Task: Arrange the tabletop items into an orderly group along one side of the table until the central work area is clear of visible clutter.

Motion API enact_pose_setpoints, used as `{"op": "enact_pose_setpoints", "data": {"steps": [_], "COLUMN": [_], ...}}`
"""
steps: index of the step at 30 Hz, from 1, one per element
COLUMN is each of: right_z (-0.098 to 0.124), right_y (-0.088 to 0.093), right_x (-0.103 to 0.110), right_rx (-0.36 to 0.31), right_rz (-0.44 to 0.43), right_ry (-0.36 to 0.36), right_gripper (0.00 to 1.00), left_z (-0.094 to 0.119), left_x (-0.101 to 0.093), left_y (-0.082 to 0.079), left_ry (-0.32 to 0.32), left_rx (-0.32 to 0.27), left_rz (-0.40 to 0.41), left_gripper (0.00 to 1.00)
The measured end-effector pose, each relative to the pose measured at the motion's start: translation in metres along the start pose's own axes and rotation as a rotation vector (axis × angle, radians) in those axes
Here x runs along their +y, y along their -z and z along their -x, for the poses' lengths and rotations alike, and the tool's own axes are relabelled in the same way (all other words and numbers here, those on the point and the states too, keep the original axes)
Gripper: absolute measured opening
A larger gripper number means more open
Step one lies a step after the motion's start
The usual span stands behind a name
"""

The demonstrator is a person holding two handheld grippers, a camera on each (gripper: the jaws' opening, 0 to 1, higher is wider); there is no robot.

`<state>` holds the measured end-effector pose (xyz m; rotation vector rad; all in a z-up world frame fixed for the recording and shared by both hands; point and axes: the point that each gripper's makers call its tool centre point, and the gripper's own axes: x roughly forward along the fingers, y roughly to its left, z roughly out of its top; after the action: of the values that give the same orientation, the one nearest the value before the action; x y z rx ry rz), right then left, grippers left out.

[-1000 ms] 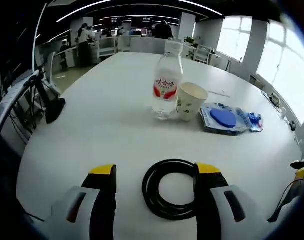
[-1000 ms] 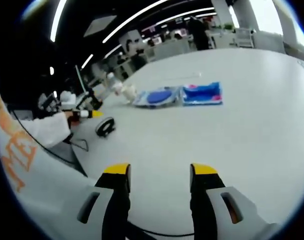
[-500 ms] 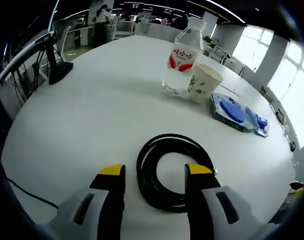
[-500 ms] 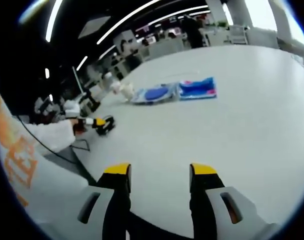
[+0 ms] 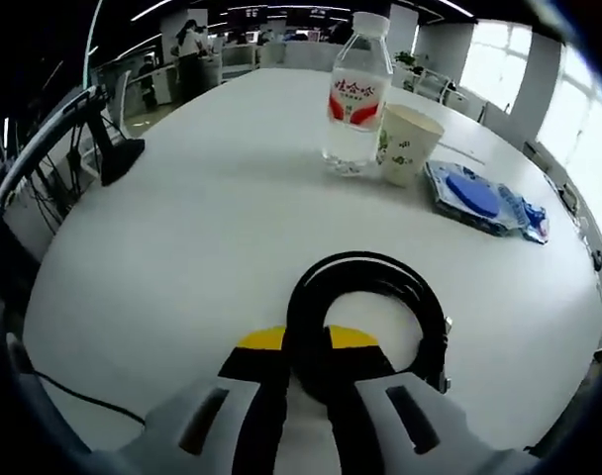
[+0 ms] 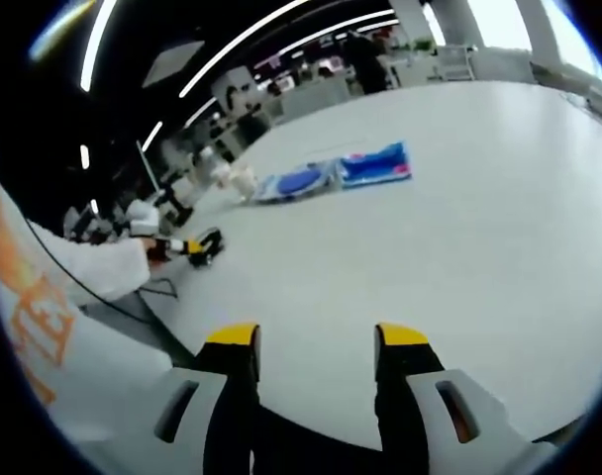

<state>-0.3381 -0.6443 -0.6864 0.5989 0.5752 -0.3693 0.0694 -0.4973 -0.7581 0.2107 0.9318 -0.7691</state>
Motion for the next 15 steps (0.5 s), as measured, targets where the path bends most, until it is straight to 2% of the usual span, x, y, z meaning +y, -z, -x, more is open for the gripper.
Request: {"op": "enact_pose_setpoints", "data": {"steps": [2,4,5,6,7,8,9,11,12,13,15], "right_z": [-0.001,-0.003,-0.005,-0.007,-0.01,-0.011,-0.014,-0.022,-0.024,-0.027,-0.033], "right_y": [-0.002,-0.003,-0.003,-0.003,-0.004,-0.004,-0.004,-0.006,-0.007,-0.009,-0.015], "right_x": [0.001,0.002,0.002,0.003,0.004,0.006,0.008,0.013,0.015,0.017,0.022], "right_rx": [-0.004,-0.008,-0.008,-0.007,-0.006,-0.003,0.001,0.011,0.012,0.013,0.011], "right_rz": [0.005,0.006,0.005,0.006,0.008,0.013,0.019,0.035,0.039,0.044,0.057], "right_ry": [-0.007,-0.013,-0.018,-0.022,-0.032,-0.041,-0.05,-0.081,-0.09,-0.1,-0.122], "right_gripper": [0.45,0.45,0.45,0.44,0.44,0.44,0.44,0.44,0.44,0.44,0.44], "left_z": [0.006,0.014,0.02,0.023,0.029,0.032,0.036,0.042,0.045,0.049,0.059], "left_x": [-0.002,-0.007,-0.013,-0.019,-0.021,-0.024,-0.028,-0.032,-0.034,-0.04,-0.047], "left_y": [-0.004,-0.005,-0.011,-0.012,-0.013,-0.014,-0.018,-0.017,-0.017,-0.021,-0.027], "left_ry": [0.008,0.023,0.057,0.088,0.085,0.085,0.097,0.112,0.123,0.157,0.196], "left_rx": [-0.031,-0.051,-0.084,-0.083,-0.085,-0.098,-0.118,-0.107,-0.111,-0.134,-0.168], "left_rz": [0.018,0.035,0.073,0.07,0.012,-0.009,-0.019,-0.027,-0.013,0.045,0.072], "left_gripper": [0.07,0.01,0.0,0.0,0.0,0.0,0.0,0.0,0.0,0.0,0.0]}}
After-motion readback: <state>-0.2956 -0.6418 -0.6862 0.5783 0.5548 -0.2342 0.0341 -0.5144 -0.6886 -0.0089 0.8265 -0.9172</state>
